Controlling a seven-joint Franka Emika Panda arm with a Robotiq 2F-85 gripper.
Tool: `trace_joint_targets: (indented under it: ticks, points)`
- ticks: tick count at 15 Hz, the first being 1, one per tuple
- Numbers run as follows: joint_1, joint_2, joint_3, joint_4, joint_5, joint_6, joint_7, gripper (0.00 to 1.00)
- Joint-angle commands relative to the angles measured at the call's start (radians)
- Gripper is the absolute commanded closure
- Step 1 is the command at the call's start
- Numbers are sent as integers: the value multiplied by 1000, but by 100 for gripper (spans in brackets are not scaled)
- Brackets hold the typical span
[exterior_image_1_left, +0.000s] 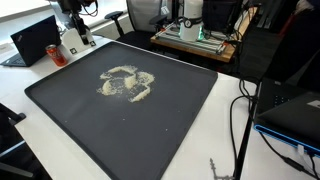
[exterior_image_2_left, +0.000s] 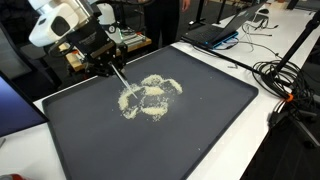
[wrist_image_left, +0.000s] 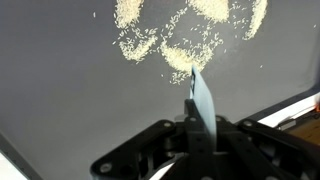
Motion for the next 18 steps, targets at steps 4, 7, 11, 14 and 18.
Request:
trace_joint_targets:
  ticks: [4, 7, 11, 14, 18]
  points:
    - [0, -10, -2, -7, 2, -1, 1, 99]
    - [3, 16, -7, -21, 30, 65, 76, 99]
    - [-20, 48, 1, -50, 85, 106, 148, 99]
    - [-44, 63, 16, -93, 188, 149, 113, 99]
    - [-85, 77, 15, -130, 376, 143, 55, 99]
